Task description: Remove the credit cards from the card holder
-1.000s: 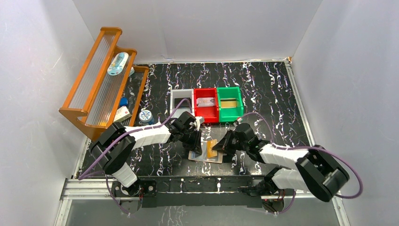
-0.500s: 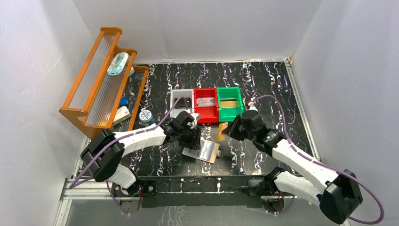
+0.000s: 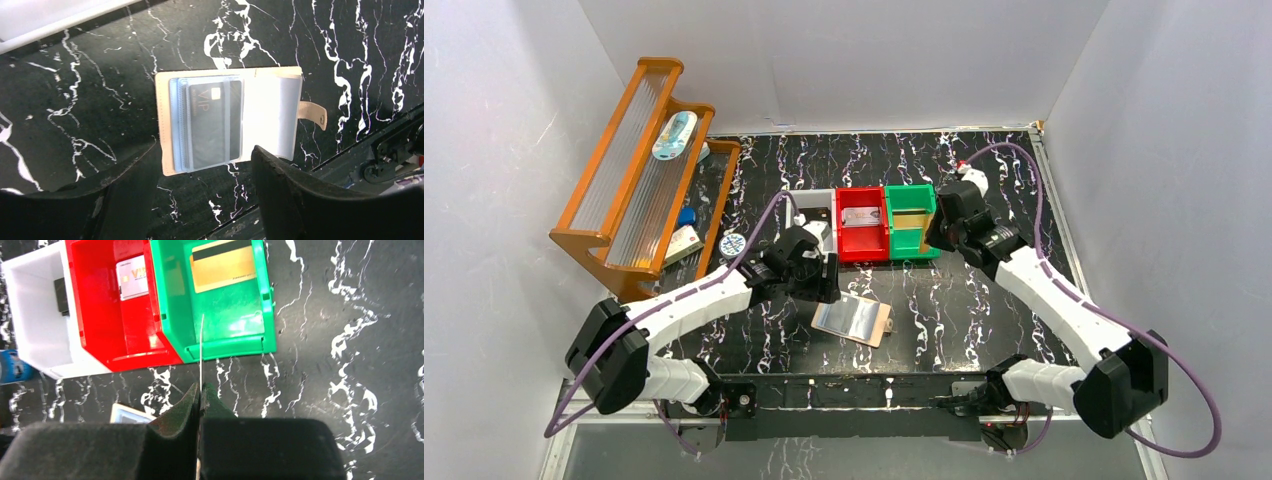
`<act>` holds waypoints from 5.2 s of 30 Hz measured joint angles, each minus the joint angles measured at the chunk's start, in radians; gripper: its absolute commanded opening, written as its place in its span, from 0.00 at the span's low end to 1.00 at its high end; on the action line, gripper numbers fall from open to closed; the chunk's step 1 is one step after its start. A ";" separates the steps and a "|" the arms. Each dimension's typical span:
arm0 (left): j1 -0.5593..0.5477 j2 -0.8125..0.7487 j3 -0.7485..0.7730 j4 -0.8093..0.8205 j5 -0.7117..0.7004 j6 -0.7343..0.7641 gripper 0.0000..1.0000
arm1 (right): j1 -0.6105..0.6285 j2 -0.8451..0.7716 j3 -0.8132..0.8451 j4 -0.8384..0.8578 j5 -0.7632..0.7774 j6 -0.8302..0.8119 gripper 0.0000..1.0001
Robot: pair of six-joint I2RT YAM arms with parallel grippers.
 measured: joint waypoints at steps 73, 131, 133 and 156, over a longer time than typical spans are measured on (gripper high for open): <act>0.119 -0.349 -0.051 -0.250 -0.271 0.038 0.98 | -0.126 0.703 0.193 0.386 -0.359 -1.836 0.19; 0.124 -0.519 -0.126 -0.343 -0.567 -0.217 0.98 | 0.610 0.653 0.322 -0.190 0.111 0.472 0.53; 0.124 -0.523 -0.126 -0.348 -0.572 -0.217 0.98 | 0.610 0.680 0.327 -0.201 0.111 0.478 0.53; 0.124 -0.525 -0.140 -0.359 -0.585 -0.227 0.98 | 0.604 0.725 0.323 -0.206 0.069 0.504 0.10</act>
